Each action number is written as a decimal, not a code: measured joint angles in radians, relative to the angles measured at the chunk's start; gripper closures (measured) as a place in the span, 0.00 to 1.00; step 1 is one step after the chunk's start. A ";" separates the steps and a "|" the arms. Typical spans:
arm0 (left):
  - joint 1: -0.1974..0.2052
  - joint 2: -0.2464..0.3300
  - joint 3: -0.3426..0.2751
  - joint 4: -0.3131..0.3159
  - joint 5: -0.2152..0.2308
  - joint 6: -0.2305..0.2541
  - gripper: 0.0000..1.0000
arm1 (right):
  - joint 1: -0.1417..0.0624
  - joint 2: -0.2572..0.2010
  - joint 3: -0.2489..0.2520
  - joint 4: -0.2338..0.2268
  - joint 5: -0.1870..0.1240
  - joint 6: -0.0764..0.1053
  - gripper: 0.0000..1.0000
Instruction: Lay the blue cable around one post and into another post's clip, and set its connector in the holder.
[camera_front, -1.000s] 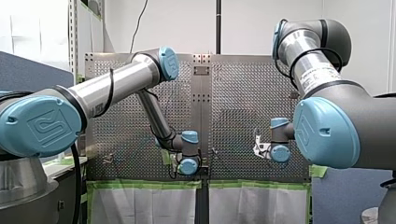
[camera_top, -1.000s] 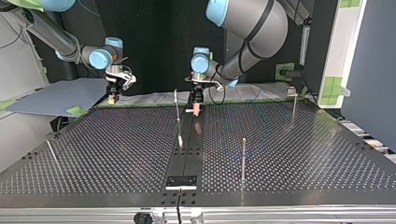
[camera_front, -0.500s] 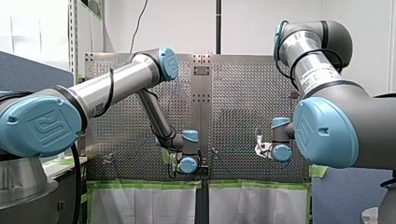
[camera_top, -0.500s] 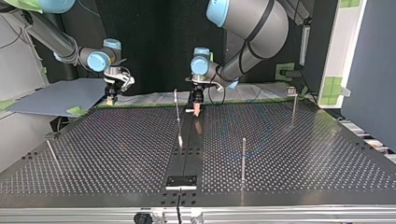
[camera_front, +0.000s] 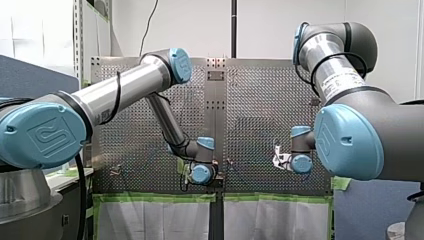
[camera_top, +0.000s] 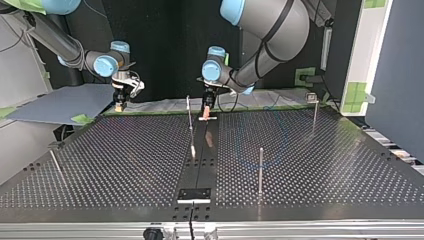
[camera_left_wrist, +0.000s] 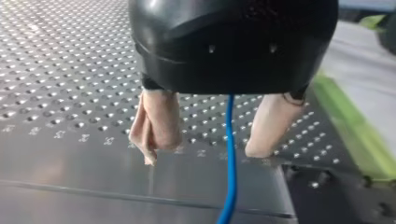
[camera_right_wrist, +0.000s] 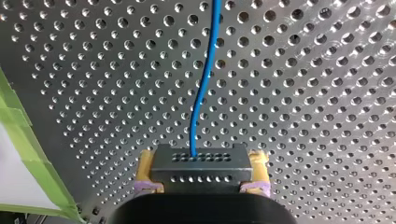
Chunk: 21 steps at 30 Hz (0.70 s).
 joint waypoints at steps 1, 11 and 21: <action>0.001 0.007 -0.008 -0.011 0.003 0.004 0.00 | 0.000 0.000 0.000 0.001 0.000 0.000 0.39; 0.006 0.060 -0.091 0.002 0.027 0.009 0.00 | 0.004 0.002 0.000 0.006 -0.012 0.003 0.39; -0.022 0.071 -0.132 0.010 0.037 0.005 0.00 | 0.000 0.003 0.000 0.026 -0.017 0.005 0.39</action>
